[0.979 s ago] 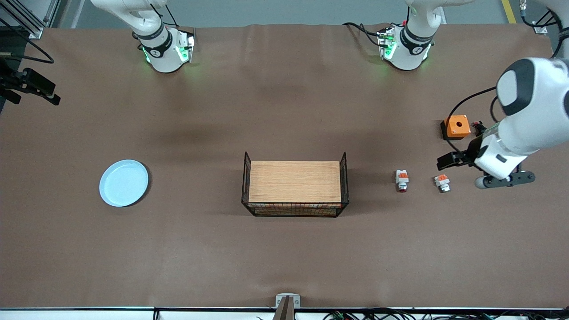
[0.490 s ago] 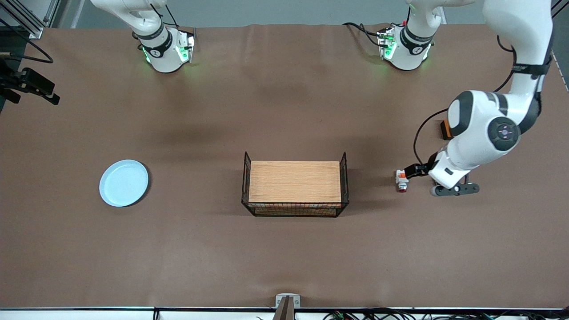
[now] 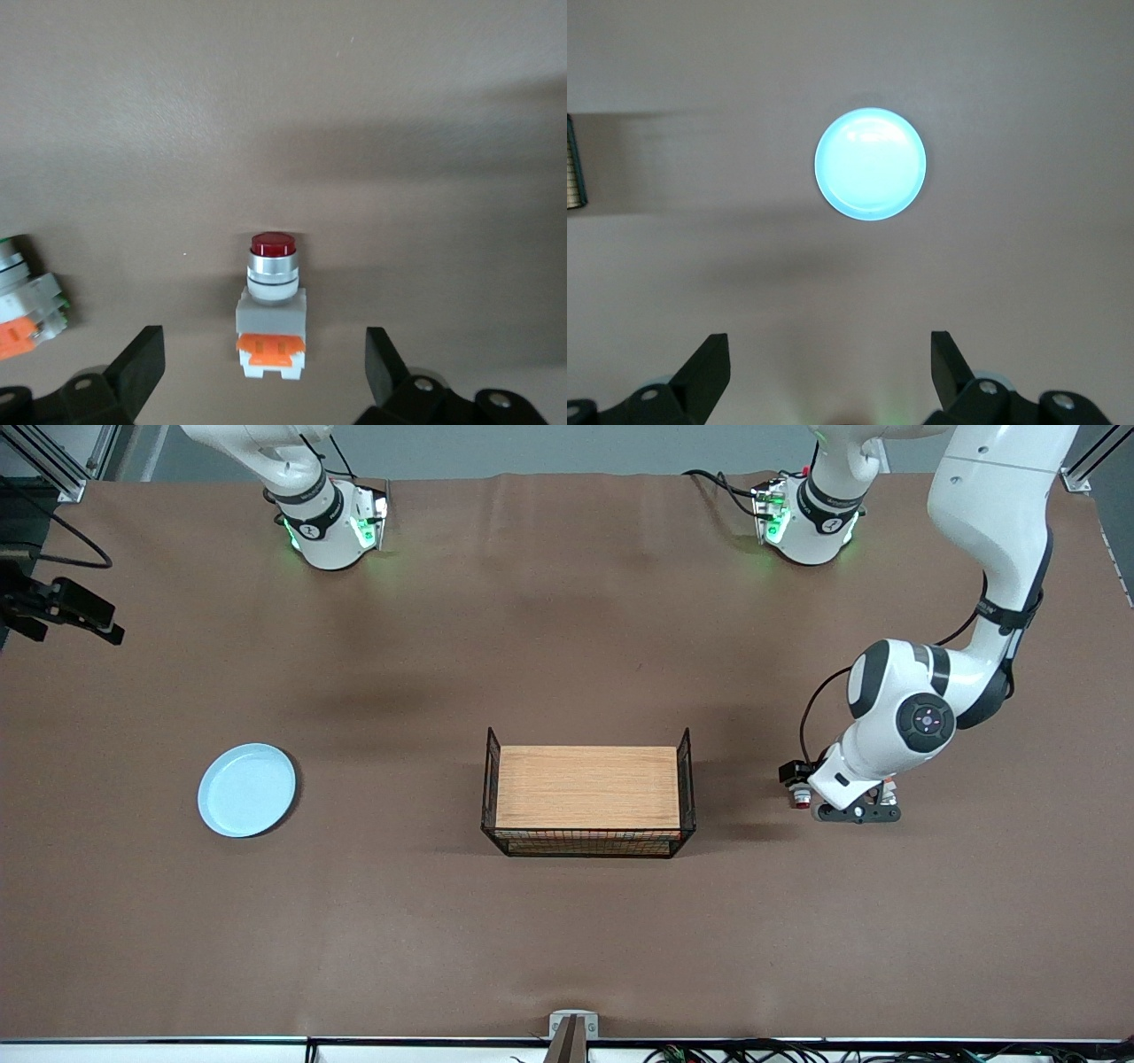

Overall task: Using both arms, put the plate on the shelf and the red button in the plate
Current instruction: 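Lift the red button with the left gripper while the right gripper reaches the plate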

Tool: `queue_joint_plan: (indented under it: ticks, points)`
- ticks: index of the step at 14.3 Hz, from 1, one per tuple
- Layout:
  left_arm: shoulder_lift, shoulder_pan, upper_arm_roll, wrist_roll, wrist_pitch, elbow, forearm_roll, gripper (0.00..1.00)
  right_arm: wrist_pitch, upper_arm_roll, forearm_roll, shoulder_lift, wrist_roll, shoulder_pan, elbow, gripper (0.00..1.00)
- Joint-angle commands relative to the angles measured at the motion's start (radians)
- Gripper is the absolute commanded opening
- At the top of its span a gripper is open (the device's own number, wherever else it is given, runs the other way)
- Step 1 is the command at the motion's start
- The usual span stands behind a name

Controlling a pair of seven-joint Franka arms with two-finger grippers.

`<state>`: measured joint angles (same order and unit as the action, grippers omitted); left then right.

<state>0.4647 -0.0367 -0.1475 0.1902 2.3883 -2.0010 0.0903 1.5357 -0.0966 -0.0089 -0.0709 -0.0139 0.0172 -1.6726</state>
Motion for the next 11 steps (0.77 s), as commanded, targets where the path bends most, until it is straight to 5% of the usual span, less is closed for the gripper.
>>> queue_joint_plan:
  ticks: [1,4,11]
  points:
    - [0.035,0.001,-0.001,0.009,0.017,0.011,0.026,1.0,0.033,0.0,-0.01,0.088,-0.009,-0.008,0.036,1.0]
    - [0.054,0.0,-0.001,0.014,0.032,0.011,0.026,0.99,0.143,-0.002,-0.006,0.207,-0.014,-0.046,0.036,1.0]
    - [0.075,0.0,-0.001,0.014,0.032,0.013,0.026,0.62,0.502,0.002,0.026,0.356,-0.072,-0.112,-0.114,1.0]
